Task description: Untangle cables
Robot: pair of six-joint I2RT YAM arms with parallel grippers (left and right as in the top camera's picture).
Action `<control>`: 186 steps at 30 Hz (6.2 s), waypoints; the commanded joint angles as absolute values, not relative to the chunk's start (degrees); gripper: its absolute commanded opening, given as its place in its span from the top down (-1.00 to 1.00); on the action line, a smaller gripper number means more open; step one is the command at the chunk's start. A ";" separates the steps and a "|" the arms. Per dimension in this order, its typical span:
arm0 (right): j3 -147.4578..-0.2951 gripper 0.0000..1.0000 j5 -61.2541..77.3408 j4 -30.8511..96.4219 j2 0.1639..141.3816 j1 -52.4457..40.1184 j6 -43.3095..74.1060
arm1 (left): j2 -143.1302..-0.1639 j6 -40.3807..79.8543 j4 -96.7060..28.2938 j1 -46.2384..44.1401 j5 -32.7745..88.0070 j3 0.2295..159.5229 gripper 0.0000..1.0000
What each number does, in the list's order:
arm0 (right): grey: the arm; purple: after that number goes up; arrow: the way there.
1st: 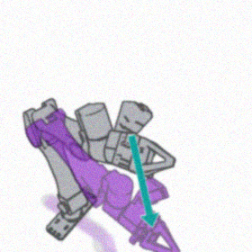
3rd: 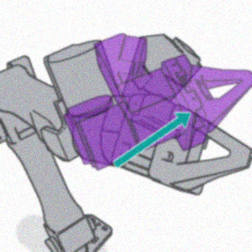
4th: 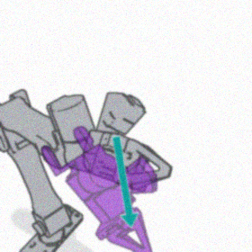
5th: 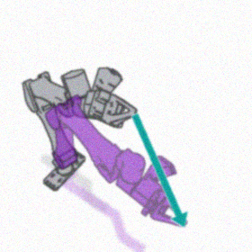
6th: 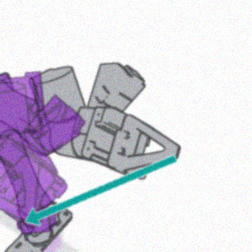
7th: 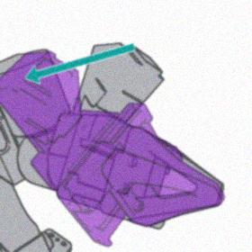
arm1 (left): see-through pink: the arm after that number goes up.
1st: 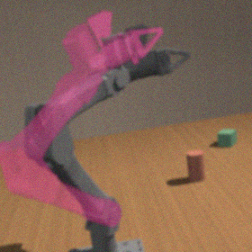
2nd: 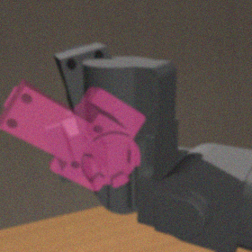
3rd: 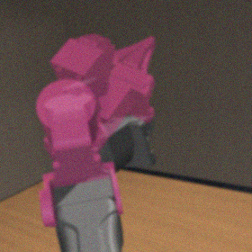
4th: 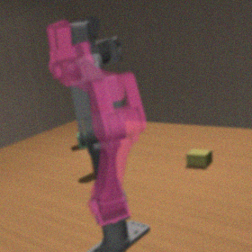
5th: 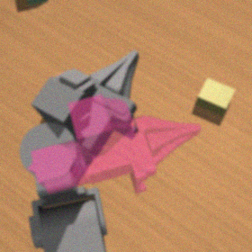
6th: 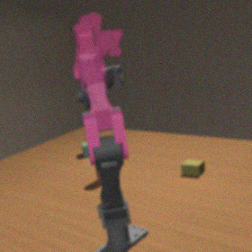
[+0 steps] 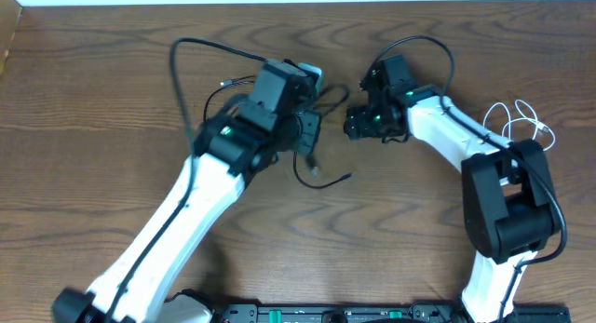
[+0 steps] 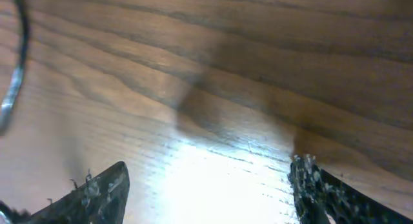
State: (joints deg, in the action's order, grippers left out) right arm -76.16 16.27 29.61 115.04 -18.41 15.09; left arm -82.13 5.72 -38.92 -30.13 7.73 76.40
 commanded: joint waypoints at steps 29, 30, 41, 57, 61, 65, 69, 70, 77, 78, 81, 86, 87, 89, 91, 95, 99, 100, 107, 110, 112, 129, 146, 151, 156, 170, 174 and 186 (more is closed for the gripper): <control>-75.88 -0.38 51.18 29.82 115.52 -7.20 7.64 | -88.75 -7.68 -42.85 -30.20 23.40 76.73 0.85; -75.88 -0.37 48.71 30.22 115.52 -7.27 7.64 | -89.34 -7.94 -43.33 -30.22 23.40 76.73 0.85; -75.90 0.18 25.12 32.75 115.52 -7.20 7.64 | -98.59 -7.68 -46.04 -30.41 23.40 76.71 0.85; -75.90 0.10 39.38 32.21 115.52 -11.60 -7.88 | -104.92 -8.32 -48.69 -30.96 16.86 76.71 0.85; -75.90 0.08 37.17 29.95 115.52 -14.87 -11.25 | -104.92 -8.32 -50.96 -30.87 16.84 76.71 0.85; -75.90 0.10 28.69 28.18 115.52 -18.20 -11.22 | -104.92 -8.29 -53.28 -30.87 16.84 76.71 0.85; -75.88 0.17 26.87 27.03 115.52 -20.56 -11.25 | -104.92 -8.29 -54.63 -30.87 16.84 76.71 0.85; -75.88 0.17 26.85 26.76 115.52 -21.02 -11.25 | -104.92 -8.29 -54.78 -30.83 16.84 76.71 0.85; -75.11 0.13 22.41 25.76 115.55 -22.50 -11.22 | -104.92 -7.66 -55.27 -28.64 16.86 76.71 0.85; -74.94 0.13 22.41 25.45 115.55 -22.50 -11.22 | -104.92 -7.64 -55.24 -28.21 16.91 76.71 0.85; -73.69 0.11 22.41 23.40 115.55 -22.50 -11.25 | -104.92 -7.22 -55.24 -27.11 17.43 76.71 0.85; -69.21 0.09 22.70 15.31 115.55 -22.63 -11.20 | -104.92 -7.25 -55.24 -26.92 18.81 76.71 0.85; -68.31 0.09 22.87 13.63 115.55 -22.63 -11.20 | -104.92 -7.25 -55.24 -26.92 18.79 76.71 0.85; -66.70 0.11 22.85 10.83 115.55 -22.72 -11.22 | -104.92 -7.27 -55.22 -26.87 18.79 76.71 0.85; -65.28 0.11 22.81 8.34 115.55 -22.85 -11.22 | -104.92 -7.25 -55.18 -26.85 18.81 76.71 0.85; -62.33 0.29 22.81 3.03 115.55 -23.16 -11.22 | -104.92 -7.25 -55.18 -26.85 18.79 76.71 0.85; -60.16 0.92 22.81 -0.56 115.55 -23.49 -11.22 | -104.92 -7.25 -54.81 -26.85 18.79 76.71 0.85; -60.16 0.98 22.83 -0.51 115.55 -23.46 -11.22 | -104.92 -7.22 -54.65 -26.85 18.79 76.71 0.85; -60.25 0.98 24.77 1.76 114.06 -21.78 -11.22 | -104.92 -2.92 -50.76 -26.24 18.76 76.71 0.85; -60.25 0.98 28.75 3.75 111.63 -20.21 -11.22 | -105.25 -0.19 -48.38 -25.93 18.74 76.71 0.84; -60.25 0.98 29.65 5.17 109.97 -19.29 -11.25 | -105.91 0.40 -47.00 -25.93 18.72 76.71 0.84; -60.25 0.98 30.81 9.56 106.74 -16.91 -12.97 | -113.75 5.26 -37.34 -25.93 18.92 76.71 0.10; -60.25 0.98 30.79 9.87 106.74 -16.91 -12.95 | -116.01 7.49 -31.94 -25.93 7.86 76.71 0.09; -60.25 0.98 30.79 9.87 106.74 -16.91 -12.95 | -116.18 8.43 -31.09 -25.96 7.88 76.71 0.09; -60.25 0.98 30.81 9.69 106.74 -16.91 -12.93 | -117.27 8.75 -31.14 -26.13 7.90 76.66 0.21; -60.25 0.98 52.18 7.07 106.74 -15.79 -13.02 | -112.68 8.01 -28.99 -22.87 7.86 77.12 0.85; -60.25 0.98 68.40 5.48 106.74 -11.94 -14.02 | -112.57 8.03 -29.02 -21.91 7.86 77.12 0.85; -60.25 0.98 79.57 4.51 106.74 -2.94 -13.32 | -110.39 8.29 -27.53 -20.80 11.40 77.78 0.85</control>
State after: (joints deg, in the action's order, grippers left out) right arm -60.36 77.60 4.47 107.83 -3.57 -13.04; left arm -113.12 8.34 -27.92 -20.88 10.02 76.42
